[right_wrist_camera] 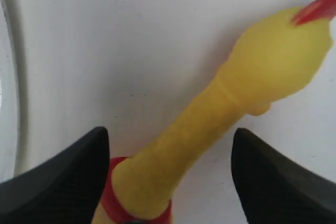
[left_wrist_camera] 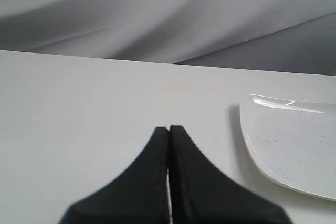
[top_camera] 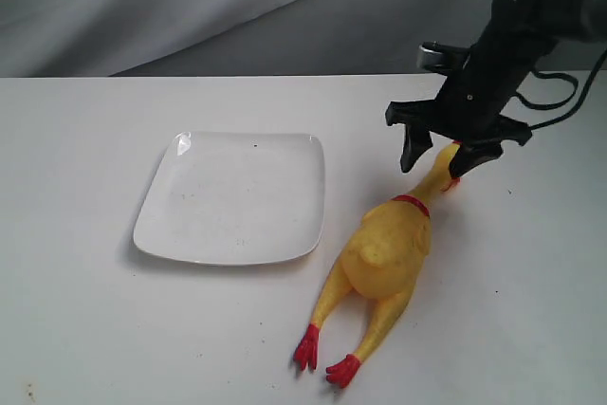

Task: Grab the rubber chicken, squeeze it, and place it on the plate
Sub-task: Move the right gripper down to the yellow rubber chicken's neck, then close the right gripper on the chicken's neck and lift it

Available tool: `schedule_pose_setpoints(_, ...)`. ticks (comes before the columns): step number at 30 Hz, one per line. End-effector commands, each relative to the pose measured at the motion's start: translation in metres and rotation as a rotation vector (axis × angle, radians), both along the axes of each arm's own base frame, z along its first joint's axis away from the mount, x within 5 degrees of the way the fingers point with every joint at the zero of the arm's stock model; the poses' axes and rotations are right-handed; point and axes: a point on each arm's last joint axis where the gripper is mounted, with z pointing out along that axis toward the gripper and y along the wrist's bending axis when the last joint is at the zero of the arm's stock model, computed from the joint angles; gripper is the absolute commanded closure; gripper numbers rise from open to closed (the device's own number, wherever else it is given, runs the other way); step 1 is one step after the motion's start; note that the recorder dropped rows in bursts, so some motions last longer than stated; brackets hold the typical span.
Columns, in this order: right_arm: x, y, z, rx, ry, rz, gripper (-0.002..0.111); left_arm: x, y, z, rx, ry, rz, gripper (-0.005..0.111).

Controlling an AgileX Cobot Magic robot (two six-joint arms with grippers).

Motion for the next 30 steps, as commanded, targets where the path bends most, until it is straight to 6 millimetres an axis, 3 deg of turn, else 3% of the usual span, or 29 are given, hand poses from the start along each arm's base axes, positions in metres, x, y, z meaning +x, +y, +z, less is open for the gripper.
schedule_pose_setpoints(1,0.001,0.006,-0.012,0.039,0.040,-0.016,0.046,0.000,0.000,-0.002,0.000,0.004,0.002,0.107)
schedule_pose_setpoints(11,0.003,0.004,-0.036,-0.001,0.091,-0.048,0.049,0.000,0.000,-0.002,0.003,0.005,0.001,0.107)
schedule_pose_setpoints(14,0.004,0.004,-0.040,-0.001,0.087,-0.051,0.061,0.000,0.000,-0.002,0.003,0.005,0.001,0.107)
schedule_pose_setpoints(18,0.005,0.003,-0.039,-0.014,0.069,-0.013,0.088,0.000,0.000,-0.002,0.000,0.004,0.002,0.107)
schedule_pose_setpoints(22,0.005,0.000,-0.028,-0.046,0.033,0.028,0.108,0.000,0.000,-0.002,0.000,0.004,0.002,0.107)
schedule_pose_setpoints(26,0.004,-0.002,-0.006,-0.054,-0.035,0.054,0.108,0.000,0.000,-0.002,0.000,0.004,0.002,0.107)
schedule_pose_setpoints(30,-0.001,-0.003,0.031,-0.041,-0.122,0.063,0.108,0.000,0.000,-0.002,0.004,0.005,0.001,0.107)
